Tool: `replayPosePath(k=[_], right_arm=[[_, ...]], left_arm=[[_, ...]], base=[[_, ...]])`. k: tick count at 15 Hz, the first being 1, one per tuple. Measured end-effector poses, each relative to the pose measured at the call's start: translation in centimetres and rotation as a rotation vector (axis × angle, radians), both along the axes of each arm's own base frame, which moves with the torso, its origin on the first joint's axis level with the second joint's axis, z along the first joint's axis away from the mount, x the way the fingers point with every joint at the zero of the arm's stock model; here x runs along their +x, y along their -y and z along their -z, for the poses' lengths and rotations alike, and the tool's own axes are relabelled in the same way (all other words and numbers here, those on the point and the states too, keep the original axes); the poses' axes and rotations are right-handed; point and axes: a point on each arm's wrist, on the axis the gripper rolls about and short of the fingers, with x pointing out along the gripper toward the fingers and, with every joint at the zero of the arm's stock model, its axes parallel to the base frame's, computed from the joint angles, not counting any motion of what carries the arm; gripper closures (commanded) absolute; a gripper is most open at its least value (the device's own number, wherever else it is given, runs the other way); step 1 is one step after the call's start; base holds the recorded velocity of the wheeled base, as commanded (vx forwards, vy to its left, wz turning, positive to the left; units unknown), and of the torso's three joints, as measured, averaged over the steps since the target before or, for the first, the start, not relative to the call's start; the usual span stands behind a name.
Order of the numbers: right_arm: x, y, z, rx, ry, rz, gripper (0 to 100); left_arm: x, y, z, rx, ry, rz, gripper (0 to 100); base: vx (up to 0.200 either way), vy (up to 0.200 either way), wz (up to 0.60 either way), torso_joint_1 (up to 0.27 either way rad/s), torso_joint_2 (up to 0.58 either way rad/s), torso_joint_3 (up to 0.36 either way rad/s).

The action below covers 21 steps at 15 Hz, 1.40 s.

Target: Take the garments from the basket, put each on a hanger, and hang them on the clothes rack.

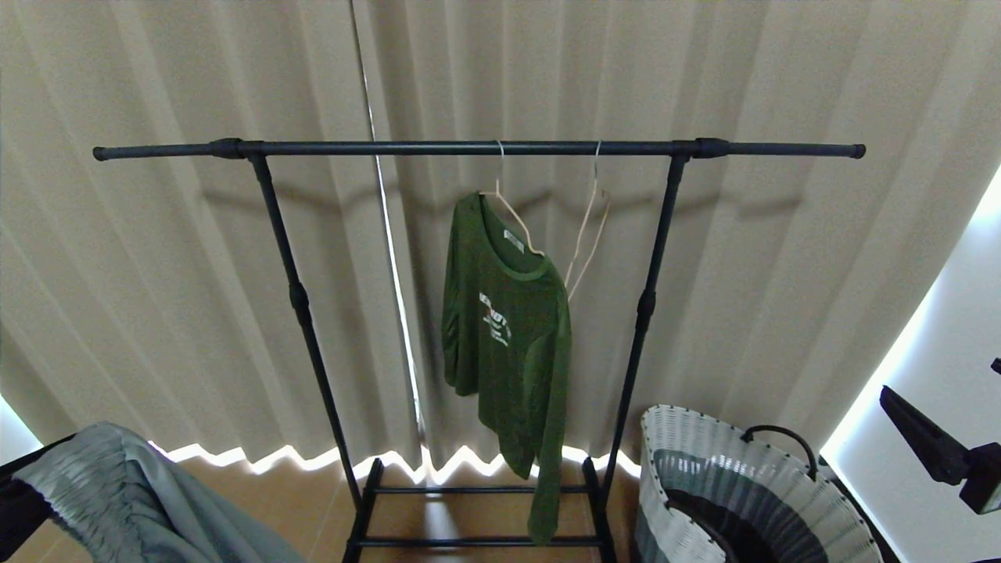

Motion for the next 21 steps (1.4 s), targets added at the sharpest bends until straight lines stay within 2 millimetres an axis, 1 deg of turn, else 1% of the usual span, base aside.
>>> replayPosePath(k=[12,19,21], right_arm=[[0.08,-0.01,-0.01,-0.001,-0.004,0.0,0],[0.09,-0.01,0.04,-0.002,-0.007,-0.001,0],[0.09,-0.01,0.06,-0.002,-0.008,0.0,0]], left_arm=[[0.53,0.11,0.38,0.006,-0.034,0.0,100],[0.71,0.15,0.52,0.005,-0.047,-0.001,100],[0.73,0.15,0.49,0.002,-0.047,-0.001,100]], base=[[0.2,0.0,0.0,0.002,0.0,0.0],[0.0,0.0,0.0,0.0,0.0,0.0],[0.0,0.2,0.0,0.0,0.0,0.0]])
